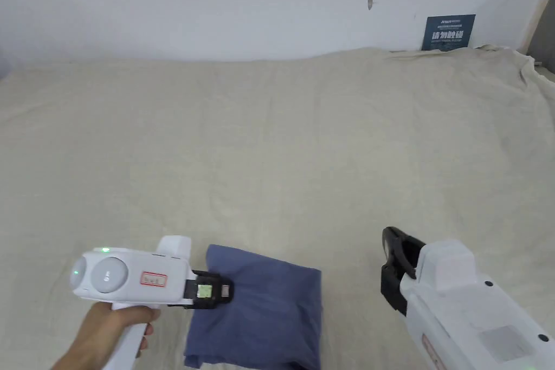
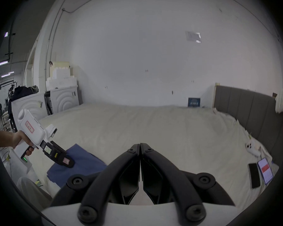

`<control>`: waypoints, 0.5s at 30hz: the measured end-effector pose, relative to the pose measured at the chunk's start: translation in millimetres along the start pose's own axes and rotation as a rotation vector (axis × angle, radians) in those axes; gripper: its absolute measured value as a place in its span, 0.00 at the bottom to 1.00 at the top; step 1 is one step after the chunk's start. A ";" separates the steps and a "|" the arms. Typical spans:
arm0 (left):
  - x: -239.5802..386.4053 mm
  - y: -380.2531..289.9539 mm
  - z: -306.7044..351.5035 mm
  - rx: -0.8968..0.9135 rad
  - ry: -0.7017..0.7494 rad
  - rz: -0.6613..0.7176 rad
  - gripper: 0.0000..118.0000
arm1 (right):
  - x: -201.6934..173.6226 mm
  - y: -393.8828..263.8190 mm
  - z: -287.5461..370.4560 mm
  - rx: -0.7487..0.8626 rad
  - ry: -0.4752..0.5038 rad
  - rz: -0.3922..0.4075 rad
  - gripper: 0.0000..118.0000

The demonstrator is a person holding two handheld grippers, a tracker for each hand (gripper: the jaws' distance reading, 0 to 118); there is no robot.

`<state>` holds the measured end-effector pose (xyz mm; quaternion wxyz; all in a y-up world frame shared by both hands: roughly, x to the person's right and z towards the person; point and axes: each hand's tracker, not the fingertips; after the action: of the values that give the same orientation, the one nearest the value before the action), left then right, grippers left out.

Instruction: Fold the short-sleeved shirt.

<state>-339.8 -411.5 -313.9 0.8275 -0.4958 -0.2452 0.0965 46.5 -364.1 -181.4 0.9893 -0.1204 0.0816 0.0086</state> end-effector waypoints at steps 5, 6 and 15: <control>-59.0 13.1 51.6 0.004 0.147 0.007 0.17 | -2.4 26.2 4.1 0.050 -0.008 0.016 0.00; -69.2 14.6 60.4 0.000 0.178 0.010 0.17 | -2.9 28.1 3.9 0.054 -0.011 0.020 0.00; -164.3 11.4 131.7 -0.045 0.448 0.111 0.17 | -11.9 35.2 -2.3 0.023 -0.019 0.021 0.00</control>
<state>-546.4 -370.2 -323.6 0.8435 -0.5358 -0.0297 0.0239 33.1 -330.4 -190.0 0.9912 -0.1082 0.0736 0.0194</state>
